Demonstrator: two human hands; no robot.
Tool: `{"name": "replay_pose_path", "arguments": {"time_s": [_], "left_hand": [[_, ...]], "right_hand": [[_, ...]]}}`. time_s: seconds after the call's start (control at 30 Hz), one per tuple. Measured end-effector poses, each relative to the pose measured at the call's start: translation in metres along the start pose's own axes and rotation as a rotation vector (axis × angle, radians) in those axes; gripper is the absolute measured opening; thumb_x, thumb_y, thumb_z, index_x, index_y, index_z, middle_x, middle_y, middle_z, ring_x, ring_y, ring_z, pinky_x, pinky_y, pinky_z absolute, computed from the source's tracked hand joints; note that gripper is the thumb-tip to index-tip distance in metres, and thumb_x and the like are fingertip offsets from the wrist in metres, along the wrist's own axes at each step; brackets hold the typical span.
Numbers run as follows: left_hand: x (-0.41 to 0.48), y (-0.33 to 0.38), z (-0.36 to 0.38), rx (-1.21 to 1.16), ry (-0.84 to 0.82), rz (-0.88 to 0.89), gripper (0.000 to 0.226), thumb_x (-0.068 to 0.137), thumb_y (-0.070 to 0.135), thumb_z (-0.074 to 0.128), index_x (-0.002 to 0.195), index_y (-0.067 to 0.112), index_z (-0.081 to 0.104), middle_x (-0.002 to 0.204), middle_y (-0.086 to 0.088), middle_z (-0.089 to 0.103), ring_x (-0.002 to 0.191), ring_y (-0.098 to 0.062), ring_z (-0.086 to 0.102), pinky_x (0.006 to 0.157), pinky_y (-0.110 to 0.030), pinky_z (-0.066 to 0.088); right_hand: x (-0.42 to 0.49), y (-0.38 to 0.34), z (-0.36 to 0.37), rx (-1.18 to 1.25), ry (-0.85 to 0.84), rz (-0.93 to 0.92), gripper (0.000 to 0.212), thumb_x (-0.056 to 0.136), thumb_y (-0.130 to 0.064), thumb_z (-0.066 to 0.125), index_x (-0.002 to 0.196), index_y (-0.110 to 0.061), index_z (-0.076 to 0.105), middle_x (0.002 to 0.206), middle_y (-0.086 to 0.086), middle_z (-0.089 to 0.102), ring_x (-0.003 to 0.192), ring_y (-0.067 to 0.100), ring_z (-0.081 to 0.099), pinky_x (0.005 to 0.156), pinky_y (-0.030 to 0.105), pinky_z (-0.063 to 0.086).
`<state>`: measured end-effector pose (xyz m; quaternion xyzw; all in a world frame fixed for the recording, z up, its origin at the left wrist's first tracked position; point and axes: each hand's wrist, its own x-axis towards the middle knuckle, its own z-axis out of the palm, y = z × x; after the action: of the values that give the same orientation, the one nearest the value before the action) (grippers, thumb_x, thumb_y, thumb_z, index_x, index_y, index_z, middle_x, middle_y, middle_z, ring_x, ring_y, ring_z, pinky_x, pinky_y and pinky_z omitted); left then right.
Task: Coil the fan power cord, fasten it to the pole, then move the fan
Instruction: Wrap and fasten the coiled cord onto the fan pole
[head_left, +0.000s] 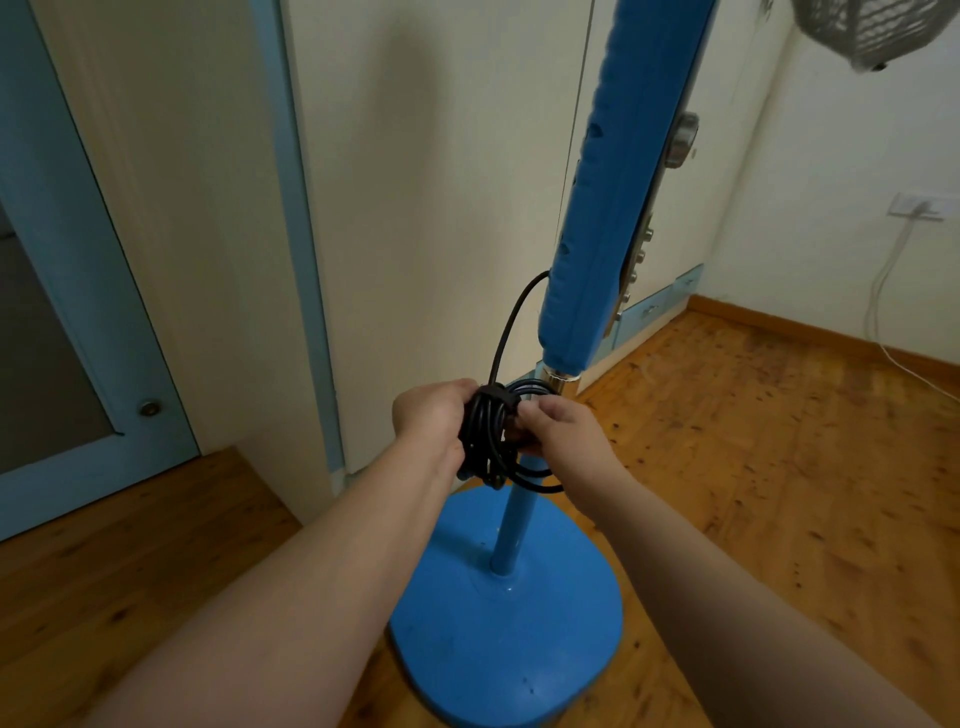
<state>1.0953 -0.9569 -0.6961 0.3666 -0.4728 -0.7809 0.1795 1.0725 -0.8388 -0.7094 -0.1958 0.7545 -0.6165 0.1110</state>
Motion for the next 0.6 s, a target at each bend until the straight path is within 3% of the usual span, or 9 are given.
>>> {"name": "replay_pose_path", "arguments": {"time_s": [0.1, 0.23, 0.4, 0.47, 0.6], "left_hand": [[0.003, 0.002, -0.002, -0.026, 0.027, 0.042, 0.013, 0.078, -0.002, 0.064, 0.067, 0.006, 0.065, 0.072, -0.013, 0.066, 0.058, -0.026, 0.063, 0.052, -0.03, 0.053], [0.005, 0.007, -0.002, -0.058, 0.061, 0.111, 0.023, 0.075, -0.015, 0.057, 0.066, 0.005, 0.064, 0.071, -0.016, 0.064, 0.06, -0.027, 0.062, 0.049, -0.028, 0.049], [0.012, 0.009, -0.002, -0.122, 0.095, 0.126, 0.023, 0.081, -0.012, 0.049, 0.072, 0.006, 0.059, 0.067, -0.014, 0.064, 0.057, -0.024, 0.062, 0.051, -0.028, 0.054], [0.011, 0.008, -0.003, -0.156, 0.083, 0.122, 0.016, 0.083, -0.011, 0.045, 0.085, 0.0, 0.057, 0.066, -0.013, 0.062, 0.056, -0.023, 0.061, 0.054, -0.031, 0.056], [0.004, 0.008, -0.01, -0.225, 0.004, 0.159, 0.028, 0.088, -0.007, 0.048, 0.112, 0.006, 0.045, 0.08, -0.014, 0.064, 0.069, -0.022, 0.064, 0.074, -0.038, 0.058]], "right_hand": [[-0.006, -0.001, -0.003, -0.09, 0.124, -0.086, 0.026, 0.096, -0.021, 0.043, 0.073, -0.013, 0.052, 0.07, 0.004, 0.055, 0.064, 0.015, 0.052, 0.06, 0.024, 0.046], [-0.006, 0.0, -0.003, -0.096, 0.225, -0.072, 0.026, 0.095, -0.024, 0.043, 0.073, -0.017, 0.053, 0.071, 0.005, 0.051, 0.067, 0.019, 0.047, 0.062, 0.033, 0.043], [-0.008, -0.004, 0.006, 0.011, 0.272, 0.033, 0.027, 0.095, -0.027, 0.044, 0.072, -0.018, 0.055, 0.071, 0.005, 0.049, 0.067, 0.018, 0.045, 0.063, 0.032, 0.042], [-0.008, -0.006, 0.003, 0.048, 0.242, 0.087, 0.025, 0.094, -0.027, 0.047, 0.073, -0.017, 0.059, 0.069, 0.004, 0.049, 0.065, 0.017, 0.044, 0.06, 0.03, 0.042], [-0.01, -0.02, -0.013, -0.072, 0.057, 0.15, 0.019, 0.092, -0.023, 0.053, 0.086, -0.011, 0.066, 0.062, 0.0, 0.045, 0.052, 0.011, 0.037, 0.049, 0.023, 0.035]]}}
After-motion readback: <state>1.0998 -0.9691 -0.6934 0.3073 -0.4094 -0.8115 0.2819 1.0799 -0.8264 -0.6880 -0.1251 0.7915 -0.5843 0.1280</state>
